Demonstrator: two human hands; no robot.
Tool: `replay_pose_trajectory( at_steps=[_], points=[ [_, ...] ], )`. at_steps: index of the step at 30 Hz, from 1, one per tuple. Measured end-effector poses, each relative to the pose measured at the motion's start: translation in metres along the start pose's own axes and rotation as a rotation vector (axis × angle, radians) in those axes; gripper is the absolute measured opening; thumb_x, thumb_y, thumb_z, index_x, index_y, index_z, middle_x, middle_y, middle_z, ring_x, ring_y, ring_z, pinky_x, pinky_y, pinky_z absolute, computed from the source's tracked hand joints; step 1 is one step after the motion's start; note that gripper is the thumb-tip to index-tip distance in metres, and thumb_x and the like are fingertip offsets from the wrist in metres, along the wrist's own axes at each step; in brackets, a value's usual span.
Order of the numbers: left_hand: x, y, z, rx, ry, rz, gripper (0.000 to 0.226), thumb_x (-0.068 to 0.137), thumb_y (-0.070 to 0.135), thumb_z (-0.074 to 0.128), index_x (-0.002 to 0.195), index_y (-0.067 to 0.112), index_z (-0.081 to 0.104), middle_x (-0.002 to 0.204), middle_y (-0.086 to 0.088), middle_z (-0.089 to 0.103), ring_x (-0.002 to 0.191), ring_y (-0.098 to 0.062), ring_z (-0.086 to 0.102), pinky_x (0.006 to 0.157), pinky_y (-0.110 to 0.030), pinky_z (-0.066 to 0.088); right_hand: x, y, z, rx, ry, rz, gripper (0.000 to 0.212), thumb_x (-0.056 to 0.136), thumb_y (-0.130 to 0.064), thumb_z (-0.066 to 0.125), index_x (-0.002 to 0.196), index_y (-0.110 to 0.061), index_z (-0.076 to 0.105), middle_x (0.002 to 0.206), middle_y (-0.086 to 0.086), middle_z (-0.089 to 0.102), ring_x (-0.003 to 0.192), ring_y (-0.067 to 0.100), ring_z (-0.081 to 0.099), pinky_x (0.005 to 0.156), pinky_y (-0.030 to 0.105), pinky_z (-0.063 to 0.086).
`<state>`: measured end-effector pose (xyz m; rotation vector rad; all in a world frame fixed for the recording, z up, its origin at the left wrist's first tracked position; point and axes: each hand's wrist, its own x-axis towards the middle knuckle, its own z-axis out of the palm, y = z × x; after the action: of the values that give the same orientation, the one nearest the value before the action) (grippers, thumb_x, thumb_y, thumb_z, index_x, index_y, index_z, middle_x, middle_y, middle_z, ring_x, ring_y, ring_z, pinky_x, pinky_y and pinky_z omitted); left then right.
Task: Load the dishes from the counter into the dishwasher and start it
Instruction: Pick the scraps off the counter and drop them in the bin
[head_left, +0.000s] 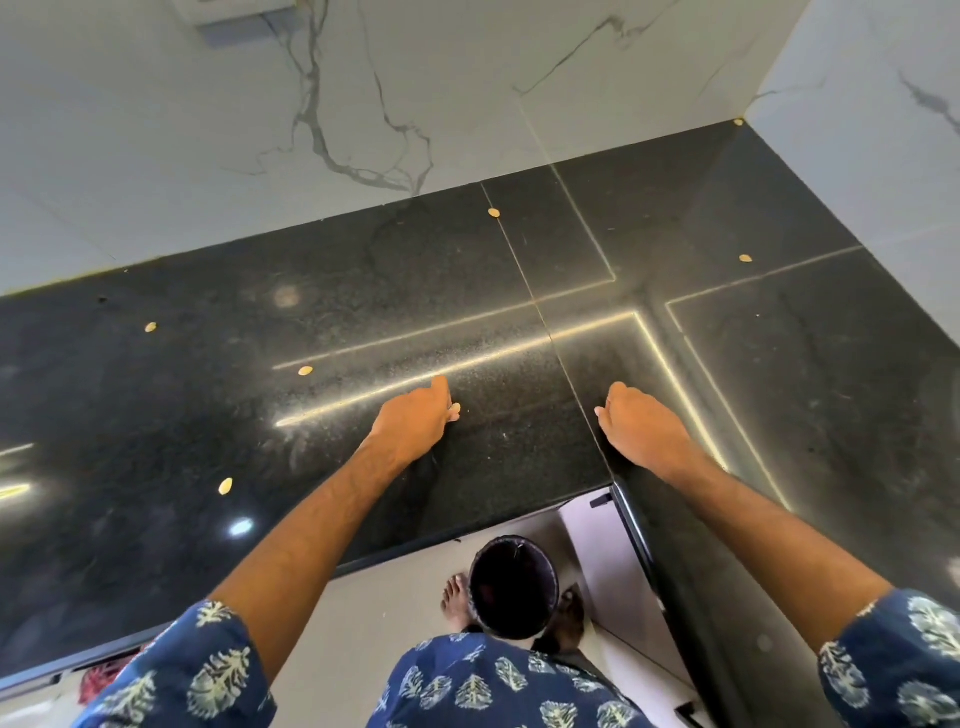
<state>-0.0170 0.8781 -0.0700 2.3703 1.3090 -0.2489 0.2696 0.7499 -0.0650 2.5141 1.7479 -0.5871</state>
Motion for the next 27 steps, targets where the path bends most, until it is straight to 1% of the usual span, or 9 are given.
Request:
replay_pose_trajectory(
  at_steps=[3, 7, 9, 12, 16, 20, 23, 25, 27],
  points=[
    [0.005, 0.004, -0.005, 0.116, -0.035, 0.042, 0.027, 0.106, 0.035, 0.044, 0.102, 0.009, 0.042, 0.096, -0.011, 0.067, 0.081, -0.031, 0.064, 0.072, -0.045, 0.053, -0.006, -0.010, -0.004, 0.017, 0.012, 0.000, 0.023, 0.101, -0.029, 0.044, 0.095, -0.007, 0.049, 0.096, 0.014, 0.064, 0.089, 0.035, 0.062, 0.067, 0.038, 0.043],
    [0.011, 0.004, -0.005, 0.353, 0.063, 0.169, 0.029, 0.106, 0.037, 0.041, 0.109, 0.009, 0.044, 0.088, -0.007, 0.068, 0.073, -0.030, 0.065, 0.059, -0.038, 0.042, -0.012, -0.026, -0.011, 0.407, -0.055, 0.048, 0.023, 0.101, -0.028, 0.041, 0.085, -0.011, 0.045, 0.080, 0.006, 0.058, 0.069, 0.021, 0.052, 0.059, 0.036, 0.036],
    [0.015, 0.002, -0.005, 0.409, 0.109, 0.212, 0.030, 0.105, 0.039, 0.042, 0.110, 0.010, 0.045, 0.083, -0.003, 0.067, 0.066, -0.027, 0.062, 0.056, -0.036, 0.039, -0.012, -0.040, -0.016, 0.707, -0.135, 0.168, 0.021, 0.099, -0.025, 0.042, 0.082, -0.014, 0.043, 0.073, 0.001, 0.049, 0.063, 0.016, 0.042, 0.058, 0.031, 0.033],
    [0.019, -0.001, -0.009, 0.475, 0.149, 0.279, 0.028, 0.104, 0.041, 0.046, 0.106, 0.012, 0.047, 0.077, 0.000, 0.068, 0.060, -0.025, 0.062, 0.052, -0.033, 0.037, -0.011, -0.057, -0.020, 1.426, -0.319, 0.403, 0.022, 0.093, -0.013, 0.039, 0.073, -0.020, 0.035, 0.063, -0.003, 0.028, 0.052, 0.012, 0.022, 0.045, 0.023, 0.021],
    [0.020, 0.001, -0.008, 0.641, 0.147, 0.370, 0.019, 0.105, 0.033, 0.045, 0.098, 0.015, 0.044, 0.066, 0.004, 0.061, 0.051, -0.020, 0.055, 0.056, -0.031, 0.034, -0.023, -0.065, -0.016, 1.989, -0.489, 0.354, 0.019, 0.089, -0.015, 0.034, 0.071, -0.015, 0.040, 0.066, 0.000, 0.036, 0.054, 0.013, 0.029, 0.045, 0.024, 0.027],
    [0.020, 0.008, -0.011, 0.749, 0.096, 0.486, 0.019, 0.096, 0.024, 0.045, 0.086, 0.015, 0.031, 0.052, 0.004, 0.033, 0.040, -0.015, 0.030, 0.056, -0.032, 0.028, -0.033, -0.076, -0.007, 2.190, -0.440, 0.317, 0.021, 0.092, -0.016, 0.035, 0.079, -0.010, 0.051, 0.074, 0.006, 0.046, 0.056, 0.014, 0.040, 0.048, 0.023, 0.034],
    [0.022, 0.009, -0.006, 0.770, 0.134, 0.565, 0.016, 0.095, 0.023, 0.039, 0.084, 0.017, 0.031, 0.055, 0.001, 0.036, 0.043, -0.016, 0.030, 0.057, -0.033, 0.028, -0.041, -0.083, -0.003, 2.253, -0.355, 0.340, 0.023, 0.093, -0.017, 0.042, 0.092, -0.003, 0.061, 0.081, 0.011, 0.056, 0.061, 0.015, 0.047, 0.052, 0.023, 0.042],
    [0.024, 0.008, 0.000, 0.766, 0.173, 0.589, 0.016, 0.098, 0.024, 0.035, 0.084, 0.018, 0.031, 0.058, 0.000, 0.044, 0.043, -0.017, 0.030, 0.057, -0.034, 0.029, -0.047, -0.085, -0.003, 2.267, -0.325, 0.345, 0.029, 0.096, -0.018, 0.042, 0.100, 0.000, 0.064, 0.083, 0.012, 0.059, 0.064, 0.015, 0.050, 0.055, 0.023, 0.046],
    [0.024, 0.007, 0.003, 0.745, 0.219, 0.594, 0.018, 0.097, 0.027, 0.036, 0.082, 0.019, 0.033, 0.057, 0.000, 0.043, 0.043, -0.018, 0.032, 0.057, -0.035, 0.030, -0.054, -0.086, -0.001, 2.272, -0.313, 0.349, 0.031, 0.098, -0.019, 0.041, 0.104, 0.000, 0.065, 0.083, 0.011, 0.061, 0.066, 0.015, 0.052, 0.057, 0.023, 0.048]
  ],
)
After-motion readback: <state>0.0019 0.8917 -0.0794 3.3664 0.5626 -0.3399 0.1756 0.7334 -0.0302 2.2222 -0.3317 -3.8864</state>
